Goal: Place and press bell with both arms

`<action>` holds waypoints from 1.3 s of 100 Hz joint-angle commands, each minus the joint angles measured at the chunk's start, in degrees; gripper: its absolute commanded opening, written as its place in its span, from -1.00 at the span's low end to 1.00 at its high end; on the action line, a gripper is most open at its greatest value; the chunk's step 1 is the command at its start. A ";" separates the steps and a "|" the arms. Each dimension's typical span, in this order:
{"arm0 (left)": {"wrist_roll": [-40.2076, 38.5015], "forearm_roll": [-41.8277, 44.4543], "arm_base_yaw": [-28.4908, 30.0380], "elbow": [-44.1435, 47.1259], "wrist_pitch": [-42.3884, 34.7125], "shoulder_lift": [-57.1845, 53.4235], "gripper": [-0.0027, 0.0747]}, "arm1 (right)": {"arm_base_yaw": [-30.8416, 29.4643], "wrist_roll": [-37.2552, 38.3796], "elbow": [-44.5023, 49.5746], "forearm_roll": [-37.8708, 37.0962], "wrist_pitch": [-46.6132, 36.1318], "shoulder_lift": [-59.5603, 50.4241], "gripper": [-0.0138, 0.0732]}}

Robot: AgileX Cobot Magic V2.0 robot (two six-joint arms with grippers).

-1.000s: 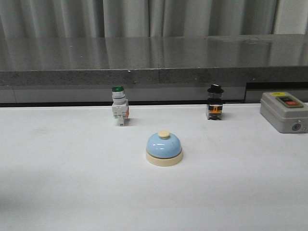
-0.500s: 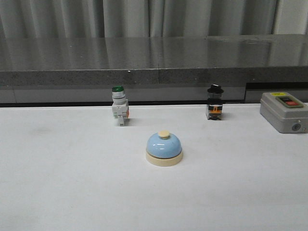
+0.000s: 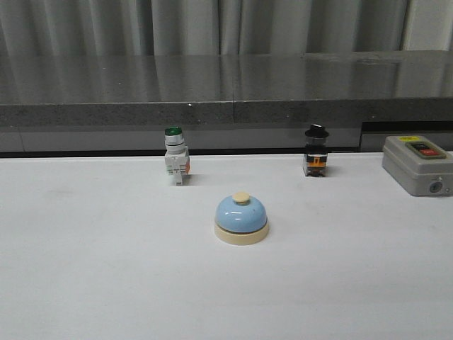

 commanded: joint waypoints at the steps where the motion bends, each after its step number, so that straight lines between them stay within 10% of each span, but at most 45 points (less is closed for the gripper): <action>1: -0.51 0.82 0.21 0.13 -5.90 -2.07 -0.98 | -0.07 -0.27 -0.85 -0.52 -4.82 -0.91 -0.82; 36: -0.64 2.93 4.11 14.63 -27.24 -7.50 -0.98 | -0.07 -0.27 -0.85 -0.52 -4.82 -0.91 -0.82; 130: -0.86 2.25 4.81 25.76 -31.73 -17.22 -0.98 | -0.07 -0.27 -0.85 -0.52 -4.83 -0.77 -0.82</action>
